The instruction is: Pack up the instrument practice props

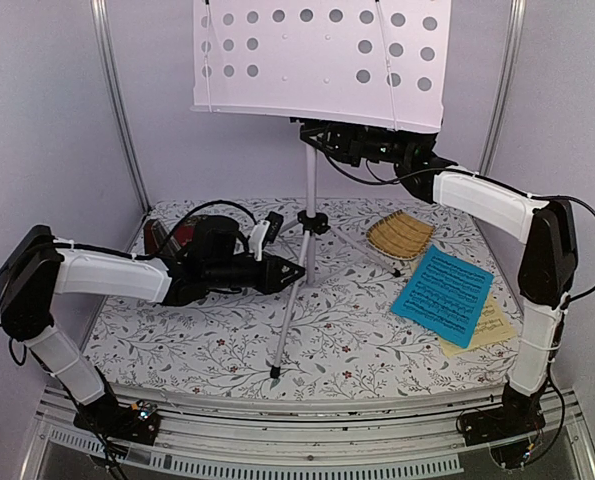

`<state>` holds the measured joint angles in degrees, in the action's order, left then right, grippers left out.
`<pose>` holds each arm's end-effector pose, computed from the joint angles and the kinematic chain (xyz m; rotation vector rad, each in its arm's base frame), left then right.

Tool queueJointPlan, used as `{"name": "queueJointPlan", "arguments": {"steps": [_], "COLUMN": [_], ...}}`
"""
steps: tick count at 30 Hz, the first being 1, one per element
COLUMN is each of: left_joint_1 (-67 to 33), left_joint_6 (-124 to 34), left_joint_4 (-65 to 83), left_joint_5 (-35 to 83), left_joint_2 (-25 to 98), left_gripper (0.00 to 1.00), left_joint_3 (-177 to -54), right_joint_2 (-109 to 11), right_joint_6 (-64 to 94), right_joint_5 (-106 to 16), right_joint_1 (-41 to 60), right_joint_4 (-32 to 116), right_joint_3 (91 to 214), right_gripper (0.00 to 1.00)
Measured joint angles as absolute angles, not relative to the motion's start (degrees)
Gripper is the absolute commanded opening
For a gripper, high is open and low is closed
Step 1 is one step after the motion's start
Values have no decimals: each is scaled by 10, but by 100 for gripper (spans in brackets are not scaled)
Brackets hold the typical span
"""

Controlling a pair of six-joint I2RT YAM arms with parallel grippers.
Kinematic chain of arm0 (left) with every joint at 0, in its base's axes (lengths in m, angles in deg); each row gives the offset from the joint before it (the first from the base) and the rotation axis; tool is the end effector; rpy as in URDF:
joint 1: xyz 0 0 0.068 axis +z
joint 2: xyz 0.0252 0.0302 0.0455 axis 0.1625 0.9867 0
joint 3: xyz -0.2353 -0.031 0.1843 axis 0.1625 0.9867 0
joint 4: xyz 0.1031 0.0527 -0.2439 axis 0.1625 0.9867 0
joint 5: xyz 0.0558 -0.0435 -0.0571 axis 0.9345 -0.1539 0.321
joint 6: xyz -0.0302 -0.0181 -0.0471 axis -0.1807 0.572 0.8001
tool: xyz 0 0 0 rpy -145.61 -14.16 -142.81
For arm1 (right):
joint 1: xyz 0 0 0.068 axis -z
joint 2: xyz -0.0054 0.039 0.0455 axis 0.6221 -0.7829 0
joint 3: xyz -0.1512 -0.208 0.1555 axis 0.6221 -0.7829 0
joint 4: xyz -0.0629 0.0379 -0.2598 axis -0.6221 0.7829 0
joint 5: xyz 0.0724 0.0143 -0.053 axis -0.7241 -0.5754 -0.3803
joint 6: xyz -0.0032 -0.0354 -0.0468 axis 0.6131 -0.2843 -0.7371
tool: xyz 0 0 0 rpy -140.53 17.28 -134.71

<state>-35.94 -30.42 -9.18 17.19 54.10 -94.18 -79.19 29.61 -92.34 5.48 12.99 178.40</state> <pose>0.2531 -0.2716 0.2357 0.5356 2.0312 -1.0483 0.3835 0.2908 0.4336 -1.0236 1.1451 1.3677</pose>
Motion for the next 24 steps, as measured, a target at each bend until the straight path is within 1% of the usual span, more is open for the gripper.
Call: {"name": "queueJointPlan", "arguments": {"steps": [1,5,12,24], "left_joint_1": [-360,-361,-362,-368], "left_joint_6": [-307,-313,-309,-333], "left_joint_4": [-92,-102,-140,-111], "left_joint_5": [169,164,175,216], "left_joint_2": [541,547,541,424], "left_gripper": [18,1,0,0], "left_joint_3": [-943,-947,-925,-845], "right_joint_2": [-793,-795,-795,-794], "right_joint_6": [288,287,283,273], "right_joint_5": [-925,-924,-916,-892], "right_joint_1": [55,54,49,-4], "right_joint_4": [125,122,124,108], "right_joint_3": [1784,1784,1784,1769], "right_gripper": [3,2,1,1]}}
